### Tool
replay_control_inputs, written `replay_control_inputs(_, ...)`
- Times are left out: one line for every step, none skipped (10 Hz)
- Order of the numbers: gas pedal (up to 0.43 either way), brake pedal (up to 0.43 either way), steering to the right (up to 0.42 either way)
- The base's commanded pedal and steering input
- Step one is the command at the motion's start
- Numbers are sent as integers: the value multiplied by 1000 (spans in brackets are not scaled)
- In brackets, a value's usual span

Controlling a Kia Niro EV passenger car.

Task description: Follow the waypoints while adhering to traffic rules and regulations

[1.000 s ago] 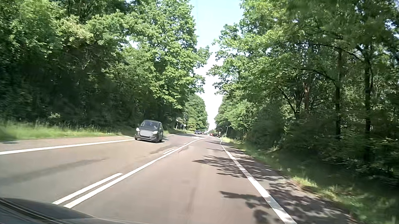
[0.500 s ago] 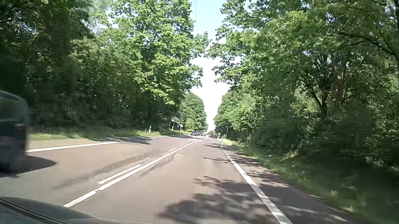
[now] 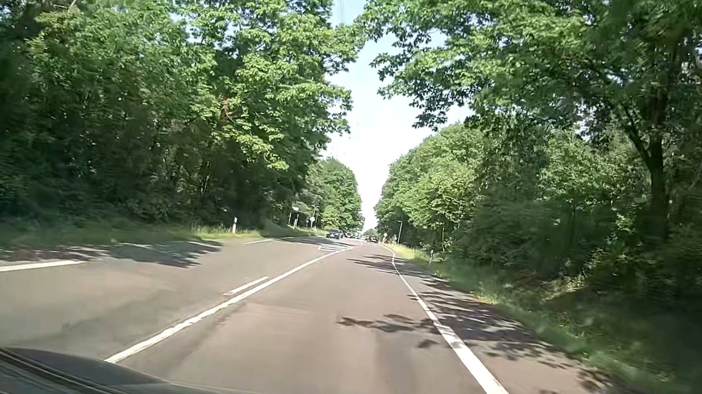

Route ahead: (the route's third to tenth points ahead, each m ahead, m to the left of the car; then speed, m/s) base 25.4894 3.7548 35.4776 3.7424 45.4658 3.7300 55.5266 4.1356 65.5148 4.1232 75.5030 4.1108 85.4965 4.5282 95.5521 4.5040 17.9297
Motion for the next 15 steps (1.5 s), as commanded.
replay_control_inputs(87, 30, 4)
replay_control_inputs(98, 30, 4)
replay_control_inputs(98, 30, 4)
replay_control_inputs(98, 30, 4)
replay_control_inputs(98, 30, 4)
replay_control_inputs(98, 30, 4)
replay_control_inputs(98, 30, 4)
replay_control_inputs(98, 30, 4)
replay_control_inputs(98, 30, 4)
replay_control_inputs(98, 30, 4)
replay_control_inputs(98, 30, 4)
replay_control_inputs(98, 30, 4)
replay_control_inputs(98, 30, 3)
replay_control_inputs(98, 30, 4)
replay_control_inputs(98, 30, 4)
